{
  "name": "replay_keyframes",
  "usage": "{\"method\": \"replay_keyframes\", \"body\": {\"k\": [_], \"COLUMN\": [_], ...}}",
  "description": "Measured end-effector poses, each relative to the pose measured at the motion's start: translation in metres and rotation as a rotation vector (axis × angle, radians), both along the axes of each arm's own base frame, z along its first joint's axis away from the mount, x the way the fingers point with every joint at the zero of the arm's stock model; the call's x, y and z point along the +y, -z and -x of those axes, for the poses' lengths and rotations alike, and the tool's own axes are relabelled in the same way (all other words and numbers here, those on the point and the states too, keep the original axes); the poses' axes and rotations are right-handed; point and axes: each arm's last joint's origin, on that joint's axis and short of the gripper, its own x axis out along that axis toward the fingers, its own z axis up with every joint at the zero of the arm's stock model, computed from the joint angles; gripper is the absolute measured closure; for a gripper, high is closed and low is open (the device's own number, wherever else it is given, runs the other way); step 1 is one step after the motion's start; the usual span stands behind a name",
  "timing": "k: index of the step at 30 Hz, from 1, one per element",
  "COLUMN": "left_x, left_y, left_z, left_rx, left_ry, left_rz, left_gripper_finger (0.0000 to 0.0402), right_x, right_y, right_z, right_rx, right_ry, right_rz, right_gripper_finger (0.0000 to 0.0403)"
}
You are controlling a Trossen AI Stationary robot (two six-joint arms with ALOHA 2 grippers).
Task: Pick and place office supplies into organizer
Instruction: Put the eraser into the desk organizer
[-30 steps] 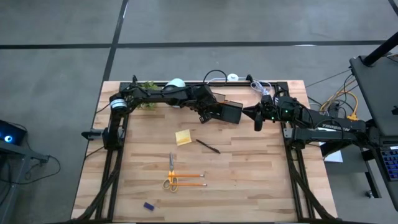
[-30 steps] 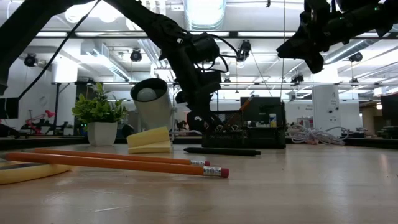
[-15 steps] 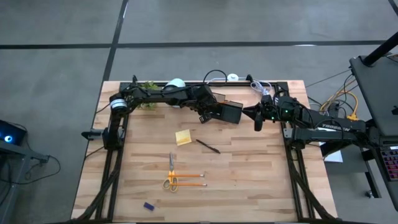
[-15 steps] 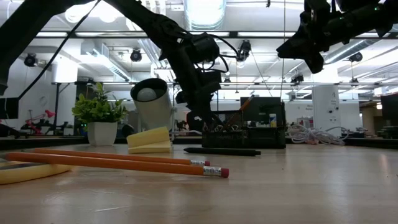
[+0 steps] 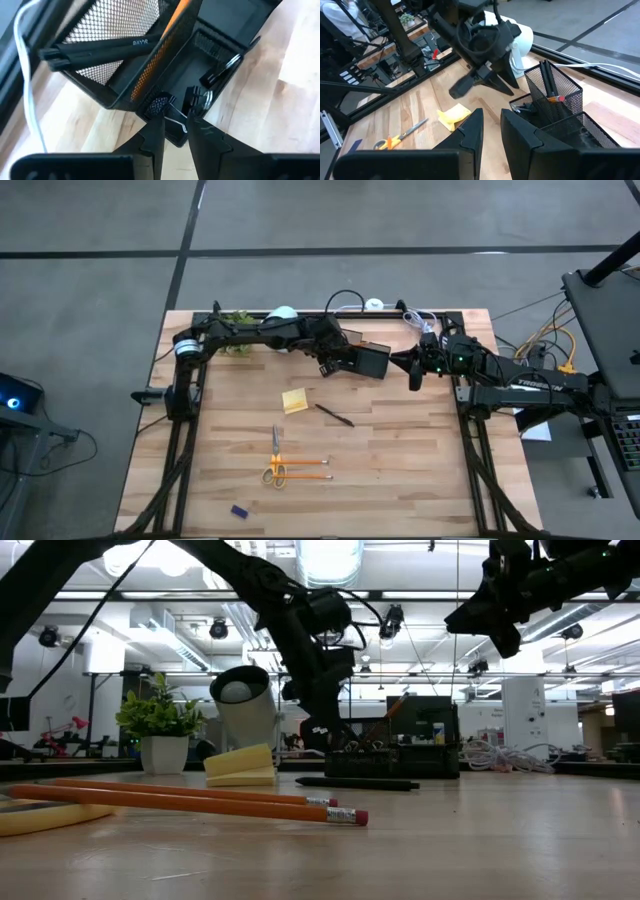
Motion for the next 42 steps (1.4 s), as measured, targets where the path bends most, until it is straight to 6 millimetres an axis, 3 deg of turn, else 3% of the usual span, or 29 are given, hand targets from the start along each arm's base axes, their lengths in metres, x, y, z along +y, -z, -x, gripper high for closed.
{"method": "replay_keyframes", "body": {"k": [9,20,28,34,42], "left_x": [-0.013,-0.058,-0.091,-0.106,-0.123], "left_y": [-0.031,-0.053,-0.050,-0.044,-0.041], "left_z": [0.007,0.014,0.028,0.038,0.048], "left_rx": [-0.077,-0.093,0.071,0.195,0.327], "left_ry": [0.044,0.233,0.268,0.183,0.201], "left_rz": [0.010,0.153,0.232,0.303,0.324], "left_gripper_finger": [0.0334,0.0334,0.0333,0.0333,0.0333], "right_x": [0.000,0.000,0.000,0.000,0.000], "right_y": [0.000,0.000,0.001,0.001,0.001], "right_z": [0.000,0.000,0.000,0.000,0.000], "right_rx": [0.003,0.004,0.010,0.020,0.020], "right_ry": [-0.001,-0.002,-0.002,-0.012,-0.013], "right_rz": [0.002,0.002,0.000,0.035,0.035], "right_gripper_finger": [0.0346,0.0346,0.0346,0.0346,0.0346]}}
